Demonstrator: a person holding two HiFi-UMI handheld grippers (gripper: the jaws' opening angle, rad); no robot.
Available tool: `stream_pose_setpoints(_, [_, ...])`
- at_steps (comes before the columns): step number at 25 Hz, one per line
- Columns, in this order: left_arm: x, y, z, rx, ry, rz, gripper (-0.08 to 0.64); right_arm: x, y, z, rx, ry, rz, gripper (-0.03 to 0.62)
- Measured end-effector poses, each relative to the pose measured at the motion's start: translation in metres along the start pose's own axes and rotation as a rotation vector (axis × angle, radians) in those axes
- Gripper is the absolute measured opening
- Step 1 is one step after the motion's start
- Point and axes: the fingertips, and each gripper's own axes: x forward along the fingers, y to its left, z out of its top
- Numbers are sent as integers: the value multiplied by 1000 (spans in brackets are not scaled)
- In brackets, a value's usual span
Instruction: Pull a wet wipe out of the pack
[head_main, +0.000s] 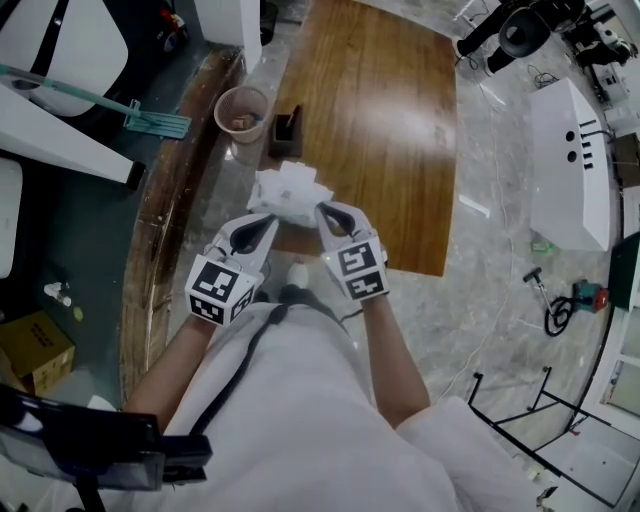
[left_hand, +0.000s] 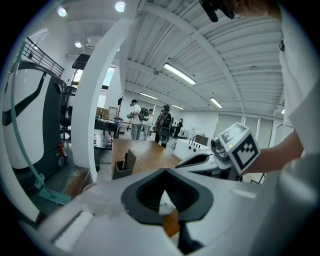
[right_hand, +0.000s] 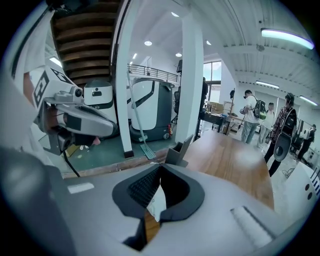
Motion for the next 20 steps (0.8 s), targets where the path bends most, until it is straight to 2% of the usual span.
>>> stream_pose_setpoints(12, [3,-4,7,19,-3,-31,5,-30,-3,17,1,-59,-40,11])
stream_pose_setpoints(20, [3,-1,24,43,-31,-41,5,-65,-2,50,22,-181,-61,11])
